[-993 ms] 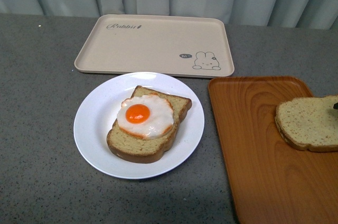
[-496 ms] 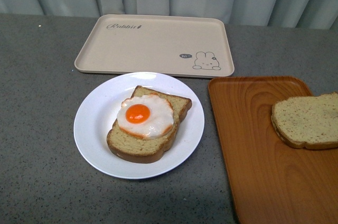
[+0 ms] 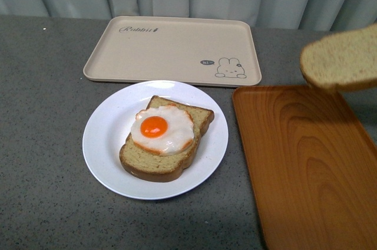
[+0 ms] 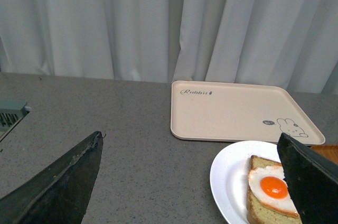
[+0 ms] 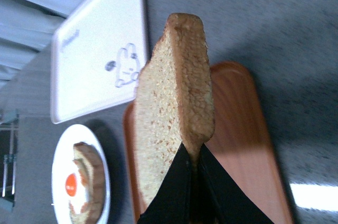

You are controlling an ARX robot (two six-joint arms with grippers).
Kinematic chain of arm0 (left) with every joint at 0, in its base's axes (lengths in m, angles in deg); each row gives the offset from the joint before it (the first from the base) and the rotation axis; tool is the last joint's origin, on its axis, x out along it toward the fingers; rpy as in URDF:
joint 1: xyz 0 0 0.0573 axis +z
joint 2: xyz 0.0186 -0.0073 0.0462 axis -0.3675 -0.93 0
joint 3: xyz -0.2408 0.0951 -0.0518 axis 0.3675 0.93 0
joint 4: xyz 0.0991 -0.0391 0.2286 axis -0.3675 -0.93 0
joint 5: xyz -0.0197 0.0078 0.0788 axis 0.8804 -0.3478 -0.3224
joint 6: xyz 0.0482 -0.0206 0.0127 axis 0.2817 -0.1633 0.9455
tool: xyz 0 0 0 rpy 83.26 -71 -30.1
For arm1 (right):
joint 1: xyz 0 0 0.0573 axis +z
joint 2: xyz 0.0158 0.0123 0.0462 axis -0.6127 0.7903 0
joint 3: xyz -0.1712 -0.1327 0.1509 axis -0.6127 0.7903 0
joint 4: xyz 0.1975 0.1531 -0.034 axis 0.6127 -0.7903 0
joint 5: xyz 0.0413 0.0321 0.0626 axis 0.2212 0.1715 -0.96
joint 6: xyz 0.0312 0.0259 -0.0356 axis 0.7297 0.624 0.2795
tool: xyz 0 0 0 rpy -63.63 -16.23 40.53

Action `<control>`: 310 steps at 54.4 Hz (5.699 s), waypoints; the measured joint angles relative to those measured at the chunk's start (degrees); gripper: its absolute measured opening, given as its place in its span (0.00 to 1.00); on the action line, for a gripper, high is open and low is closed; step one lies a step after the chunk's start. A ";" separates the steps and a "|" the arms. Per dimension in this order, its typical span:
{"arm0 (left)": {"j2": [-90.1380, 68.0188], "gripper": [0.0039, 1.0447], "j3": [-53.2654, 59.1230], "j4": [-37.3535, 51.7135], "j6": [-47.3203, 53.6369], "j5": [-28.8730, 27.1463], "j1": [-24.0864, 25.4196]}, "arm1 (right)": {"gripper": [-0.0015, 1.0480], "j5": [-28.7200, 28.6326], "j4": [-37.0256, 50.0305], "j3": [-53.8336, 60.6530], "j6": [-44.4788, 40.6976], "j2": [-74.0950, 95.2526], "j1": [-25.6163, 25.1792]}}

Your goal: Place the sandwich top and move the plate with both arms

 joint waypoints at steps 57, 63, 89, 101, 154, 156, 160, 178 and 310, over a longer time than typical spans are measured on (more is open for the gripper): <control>0.00 0.94 0.00 0.00 0.00 0.00 0.00 | 0.02 1.90 19.30 3.17 22.25 15.23 34.75; 0.00 0.94 0.00 0.00 0.00 0.00 0.00 | 0.17 2.58 18.62 3.85 20.74 15.63 34.07; 0.00 0.94 0.00 0.00 0.00 0.00 0.00 | 0.90 26.62 25.27 19.52 7.67 -6.54 19.23; -0.02 0.94 0.00 -0.04 0.00 0.00 0.00 | 0.57 44.35 71.23 36.02 -12.24 -7.17 18.88; 0.04 0.94 0.00 -0.09 0.00 -0.02 0.00 | 0.01 43.43 37.90 54.18 -17.11 -62.16 17.25; 0.04 0.94 0.00 -0.09 0.00 -0.02 0.00 | 0.01 43.41 36.06 54.40 -17.11 -64.30 17.25; 0.04 0.94 0.00 -0.09 0.00 -0.02 0.00 | 0.01 43.41 32.74 54.62 -17.11 -68.08 17.25; 0.04 0.94 0.00 -0.09 0.00 -0.02 0.00 | 0.01 43.39 20.50 54.71 -17.11 -81.31 17.25; -107.75 0.94 -27.41 36.74 -45.59 20.52 0.92 | 0.91 43.23 -3.28 54.66 -17.25 -104.94 17.25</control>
